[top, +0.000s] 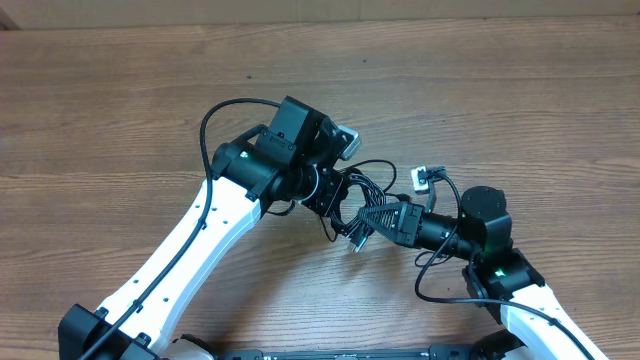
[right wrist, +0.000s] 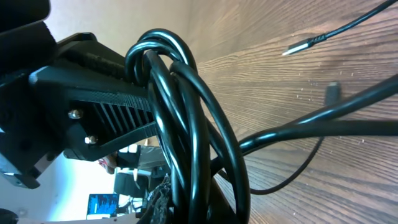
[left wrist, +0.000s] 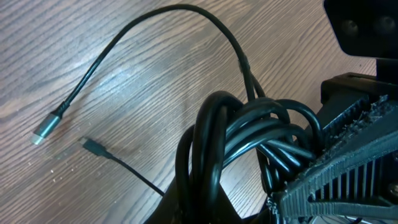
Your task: Untangle cables
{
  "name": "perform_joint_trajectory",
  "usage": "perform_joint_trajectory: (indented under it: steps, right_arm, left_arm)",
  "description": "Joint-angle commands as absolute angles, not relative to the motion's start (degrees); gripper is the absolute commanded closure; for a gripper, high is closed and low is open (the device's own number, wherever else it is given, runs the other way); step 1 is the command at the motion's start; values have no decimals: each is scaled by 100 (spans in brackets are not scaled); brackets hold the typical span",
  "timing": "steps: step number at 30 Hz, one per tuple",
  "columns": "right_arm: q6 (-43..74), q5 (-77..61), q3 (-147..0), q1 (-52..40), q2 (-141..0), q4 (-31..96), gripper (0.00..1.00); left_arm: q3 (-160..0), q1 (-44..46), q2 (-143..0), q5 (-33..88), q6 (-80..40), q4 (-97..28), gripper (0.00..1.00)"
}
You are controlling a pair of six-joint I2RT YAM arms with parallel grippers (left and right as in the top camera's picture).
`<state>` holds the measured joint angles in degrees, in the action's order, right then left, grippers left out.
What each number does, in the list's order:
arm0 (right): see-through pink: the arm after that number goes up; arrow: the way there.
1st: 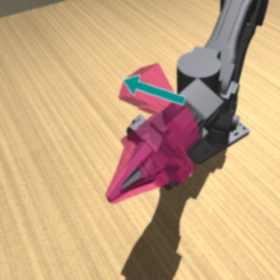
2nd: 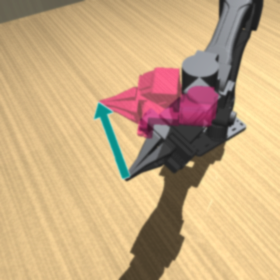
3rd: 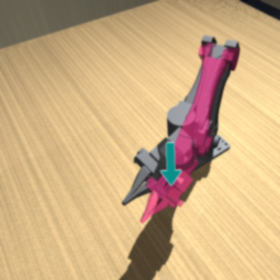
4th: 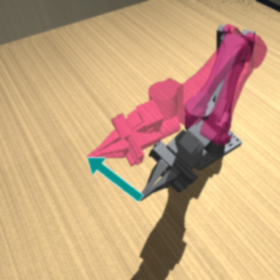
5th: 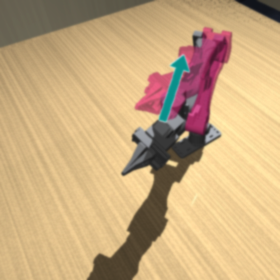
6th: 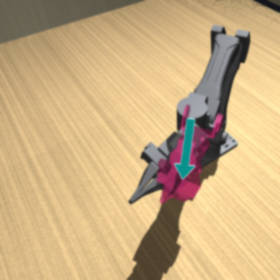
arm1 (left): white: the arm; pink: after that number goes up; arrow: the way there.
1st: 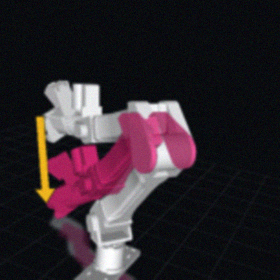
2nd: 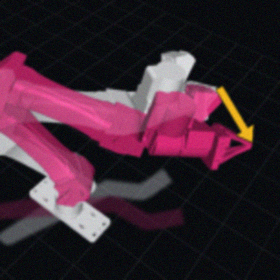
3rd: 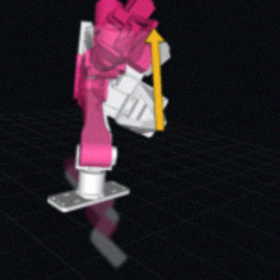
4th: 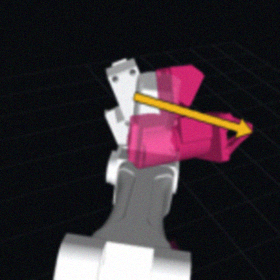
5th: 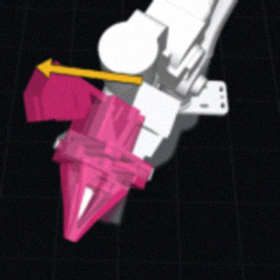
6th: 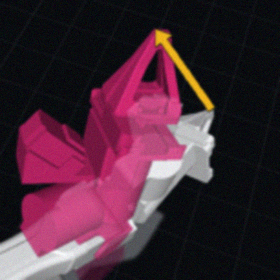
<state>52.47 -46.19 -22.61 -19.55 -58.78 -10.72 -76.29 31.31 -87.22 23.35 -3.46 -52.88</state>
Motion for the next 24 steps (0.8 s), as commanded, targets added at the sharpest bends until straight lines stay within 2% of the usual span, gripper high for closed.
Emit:
perform_joint_trajectory:
  steps: [1,8,14,17,19,24]
  right_arm:
    - [5269,-4508,-2362,-1988,-5937,-998,96]
    - [5203,-4458,-2362,-1986,-5937,-978,96]
    - [5118,-4077,-2362,-1986,-5937,-958,96]
    - [4692,-4139,-2362,-1986,-5937,-963,96]
    - [4569,-4414,-2362,-1986,-5937,-1079,96]
    - [4193,-5815,-2362,-1986,-5937,-2206,96]
  left_arm:
    - [-7712,3109,-8613,2394,-493,-5245,96]
    - [-7752,3103,-8611,2521,-539,-5264,96]
    - [-7988,3002,-8565,3413,-502,-5249,96]
    - [-8053,2910,-8545,4228,27,-5240,96]
    - [-8051,2871,-8543,4764,478,-5258,96]
    - [-8051,2840,-8547,4816,904,-5245,96]
